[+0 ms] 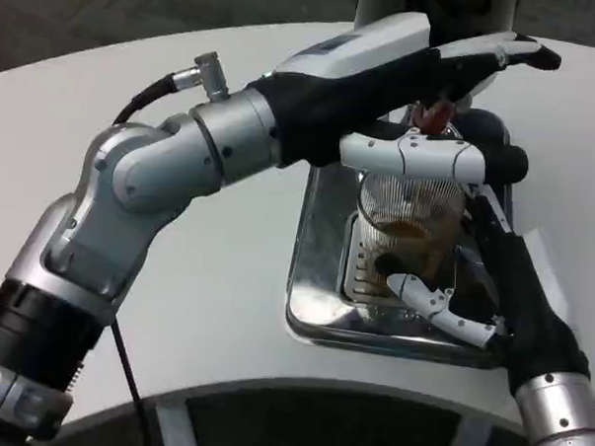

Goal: Grasp the cup under the faucet to collect the drink, then remove the cup.

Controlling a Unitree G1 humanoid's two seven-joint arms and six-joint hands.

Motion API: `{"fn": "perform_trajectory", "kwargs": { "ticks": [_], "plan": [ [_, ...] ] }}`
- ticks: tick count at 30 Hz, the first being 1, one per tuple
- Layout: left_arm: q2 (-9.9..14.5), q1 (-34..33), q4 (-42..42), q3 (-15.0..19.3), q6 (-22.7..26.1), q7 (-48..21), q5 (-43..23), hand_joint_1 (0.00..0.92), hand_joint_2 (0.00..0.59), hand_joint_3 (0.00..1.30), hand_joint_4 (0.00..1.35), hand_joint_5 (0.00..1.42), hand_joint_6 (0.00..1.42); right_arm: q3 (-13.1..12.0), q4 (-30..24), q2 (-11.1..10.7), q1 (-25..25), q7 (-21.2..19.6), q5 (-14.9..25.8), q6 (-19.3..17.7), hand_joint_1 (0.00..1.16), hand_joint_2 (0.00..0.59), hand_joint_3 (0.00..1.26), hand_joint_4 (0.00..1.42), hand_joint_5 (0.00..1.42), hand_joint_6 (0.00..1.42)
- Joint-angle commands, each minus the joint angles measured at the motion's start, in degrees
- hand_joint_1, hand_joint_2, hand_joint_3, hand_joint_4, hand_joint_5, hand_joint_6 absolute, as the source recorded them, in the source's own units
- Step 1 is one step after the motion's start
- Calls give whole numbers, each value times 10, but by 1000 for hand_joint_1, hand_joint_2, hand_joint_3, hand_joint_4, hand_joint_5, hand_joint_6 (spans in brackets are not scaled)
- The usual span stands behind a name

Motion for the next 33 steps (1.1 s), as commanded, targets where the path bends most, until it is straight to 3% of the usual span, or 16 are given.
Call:
{"fn": "perform_trajectory", "kwargs": {
  "ticks": [1, 33],
  "plan": [
    [19, 32, 8, -17, 21, -29, 24, 0, 88, 128, 0, 72, 109, 5, 9, 7, -5, -12, -4, 6, 772, 234, 39, 112, 200, 212],
    [21, 22, 35, -22, 4, -29, 29, 0, 94, 128, 4, 72, 109, 17, 67, 12, -52, -23, -5, 19, 748, 239, 56, 140, 221, 225]
  ]
}}
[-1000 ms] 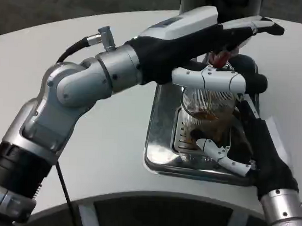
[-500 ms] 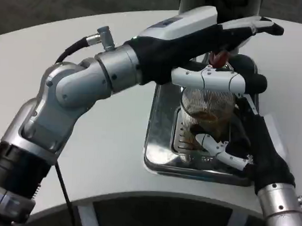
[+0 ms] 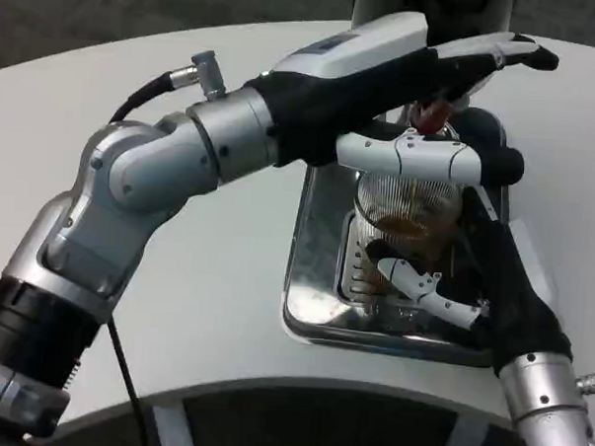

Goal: Grasp the cup under the faucet to collect the drink, then remove the cup.

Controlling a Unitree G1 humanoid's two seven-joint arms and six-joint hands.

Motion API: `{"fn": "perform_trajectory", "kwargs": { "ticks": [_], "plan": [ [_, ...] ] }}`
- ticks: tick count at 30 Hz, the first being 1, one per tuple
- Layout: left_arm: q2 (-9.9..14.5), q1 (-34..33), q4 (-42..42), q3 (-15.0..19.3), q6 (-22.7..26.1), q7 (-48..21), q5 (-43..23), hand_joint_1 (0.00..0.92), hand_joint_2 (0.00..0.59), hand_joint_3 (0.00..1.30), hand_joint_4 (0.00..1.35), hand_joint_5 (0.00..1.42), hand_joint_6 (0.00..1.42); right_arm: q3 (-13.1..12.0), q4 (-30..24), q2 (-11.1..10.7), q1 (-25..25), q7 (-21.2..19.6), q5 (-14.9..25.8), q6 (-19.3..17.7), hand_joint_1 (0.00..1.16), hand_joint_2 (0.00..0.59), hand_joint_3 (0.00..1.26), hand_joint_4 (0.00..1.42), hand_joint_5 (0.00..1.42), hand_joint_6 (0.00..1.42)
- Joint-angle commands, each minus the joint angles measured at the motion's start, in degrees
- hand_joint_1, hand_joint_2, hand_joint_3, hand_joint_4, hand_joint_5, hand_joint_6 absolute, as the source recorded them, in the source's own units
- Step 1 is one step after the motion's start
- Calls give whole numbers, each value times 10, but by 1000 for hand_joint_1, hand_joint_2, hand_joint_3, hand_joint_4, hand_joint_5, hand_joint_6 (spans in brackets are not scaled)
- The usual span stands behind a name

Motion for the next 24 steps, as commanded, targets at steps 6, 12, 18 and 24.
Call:
{"fn": "perform_trajectory", "kwargs": {
  "ticks": [6, 12, 18, 24],
  "plan": [
    [18, 25, 25, -24, 11, -28, 35, 0, 94, 128, 4, 72, 109, 12, 19, 10, -3, -15, -2, 2, 746, 239, 94, 187, 260, 259],
    [19, 21, 26, -27, 8, -26, 38, 0, 94, 128, 4, 72, 109, 15, 23, 10, -6, -20, -1, 4, 746, 239, 102, 192, 274, 262],
    [20, 20, 24, -29, 10, -26, 35, 0, 94, 128, 4, 72, 109, 18, 27, 12, -8, -23, -1, 3, 755, 243, 127, 215, 286, 277],
    [22, 27, 21, -26, 11, -24, 29, 0, 95, 128, 5, 72, 115, 20, 28, 14, -8, -27, 1, -2, 749, 239, 150, 228, 293, 295]
  ]
}}
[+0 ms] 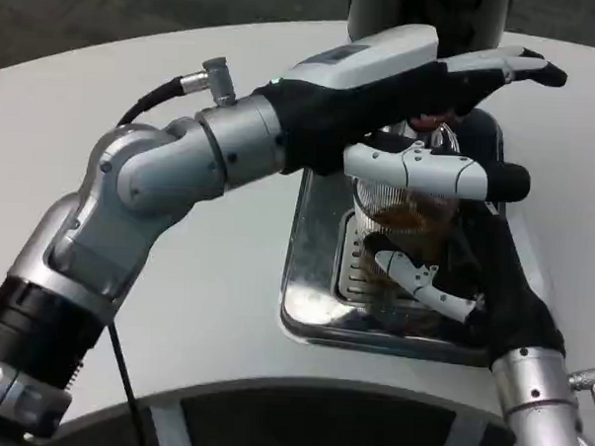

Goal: Grasp the cup under the faucet to collect the drink, then remove the cup.

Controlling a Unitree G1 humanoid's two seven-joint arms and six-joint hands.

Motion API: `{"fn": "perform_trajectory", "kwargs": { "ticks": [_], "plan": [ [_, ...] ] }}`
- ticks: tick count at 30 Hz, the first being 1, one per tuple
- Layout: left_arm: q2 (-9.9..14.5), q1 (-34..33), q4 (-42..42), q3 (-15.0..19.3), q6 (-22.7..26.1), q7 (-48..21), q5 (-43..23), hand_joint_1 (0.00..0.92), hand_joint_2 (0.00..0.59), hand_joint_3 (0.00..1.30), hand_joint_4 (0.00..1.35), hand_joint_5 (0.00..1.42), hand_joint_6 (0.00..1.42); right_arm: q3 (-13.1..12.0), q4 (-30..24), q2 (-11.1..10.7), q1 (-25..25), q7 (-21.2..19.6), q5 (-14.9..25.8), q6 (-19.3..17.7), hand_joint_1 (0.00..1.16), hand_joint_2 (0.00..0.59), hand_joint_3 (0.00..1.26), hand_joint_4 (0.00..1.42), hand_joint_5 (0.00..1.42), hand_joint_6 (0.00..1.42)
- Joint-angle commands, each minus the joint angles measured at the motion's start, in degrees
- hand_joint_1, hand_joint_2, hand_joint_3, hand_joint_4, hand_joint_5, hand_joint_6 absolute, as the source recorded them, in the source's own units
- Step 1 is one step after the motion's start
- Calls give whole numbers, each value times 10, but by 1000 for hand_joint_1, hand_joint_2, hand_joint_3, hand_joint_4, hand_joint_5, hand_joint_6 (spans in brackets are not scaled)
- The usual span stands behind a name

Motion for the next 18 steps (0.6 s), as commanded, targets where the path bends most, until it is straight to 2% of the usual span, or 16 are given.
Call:
{"fn": "perform_trajectory", "kwargs": {
  "ticks": [1, 18],
  "plan": [
    [19, 30, 19, -10, 19, -23, 25, 0, 94, 128, 5, 72, 116, 7, 9, 8, 7, 0, 1, -3, 748, 239, 158, 231, 300, 297],
    [5, 39, 21, 28, 9, -1, -10, 0, 84, 77, 17, 106, 153, 5, 3, 6, 11, -8, 4, -13, 758, 243, 224, 293, 346, 337]
  ]
}}
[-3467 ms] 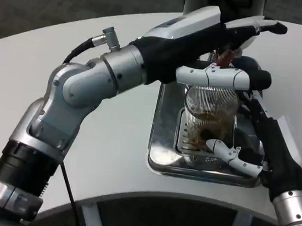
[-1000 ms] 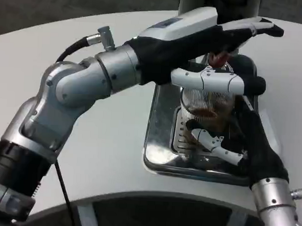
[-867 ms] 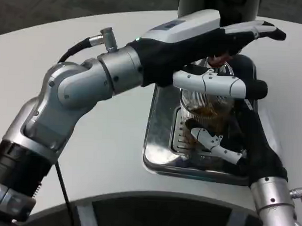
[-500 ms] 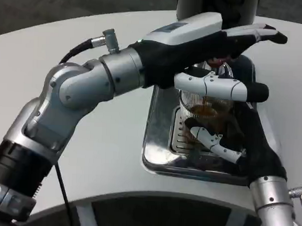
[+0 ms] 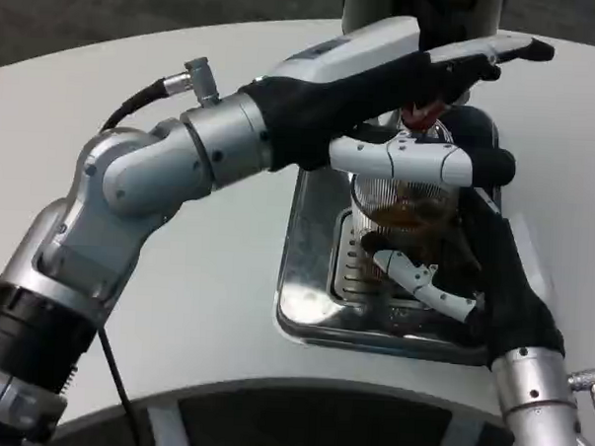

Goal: Grasp the cup under the faucet to collect the drink, then remove the cup.

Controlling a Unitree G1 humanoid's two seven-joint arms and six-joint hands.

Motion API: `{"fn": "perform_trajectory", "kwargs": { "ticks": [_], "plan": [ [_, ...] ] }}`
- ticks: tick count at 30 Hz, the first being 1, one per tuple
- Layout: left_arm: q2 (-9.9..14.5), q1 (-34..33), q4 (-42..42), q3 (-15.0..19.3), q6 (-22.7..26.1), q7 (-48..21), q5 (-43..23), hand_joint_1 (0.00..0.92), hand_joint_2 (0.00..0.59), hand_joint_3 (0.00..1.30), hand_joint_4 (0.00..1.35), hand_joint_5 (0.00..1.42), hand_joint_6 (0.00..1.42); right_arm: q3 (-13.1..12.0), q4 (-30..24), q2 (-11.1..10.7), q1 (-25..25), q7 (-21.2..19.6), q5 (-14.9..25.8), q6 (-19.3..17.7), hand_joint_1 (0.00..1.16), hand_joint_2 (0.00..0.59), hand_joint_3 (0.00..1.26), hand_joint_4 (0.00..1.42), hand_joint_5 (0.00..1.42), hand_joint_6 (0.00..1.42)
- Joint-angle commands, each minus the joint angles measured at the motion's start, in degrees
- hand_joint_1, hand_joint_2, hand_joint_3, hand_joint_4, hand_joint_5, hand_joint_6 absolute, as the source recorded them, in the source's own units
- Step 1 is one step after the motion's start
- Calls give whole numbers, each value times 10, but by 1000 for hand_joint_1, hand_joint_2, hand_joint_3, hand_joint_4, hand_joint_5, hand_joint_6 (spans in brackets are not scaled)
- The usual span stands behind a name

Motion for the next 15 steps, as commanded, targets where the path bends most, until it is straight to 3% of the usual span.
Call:
{"fn": "perform_trajectory", "kwargs": {
  "ticks": [1, 15],
  "plan": [
    [5, 29, 17, 8, 13, -3, 1, 0, 84, 77, 17, 116, 161, 3, 1, 5, 12, 0, 2, -7, 758, 243, 225, 293, 346, 337],
    [-20, 46, 7, 55, -19, 16, -50, 0, 82, 67, 49, 170, 212, 2, -4, 7, 17, -3, 0, -14, 760, 251, 245, 308, 370, 359]
  ]
}}
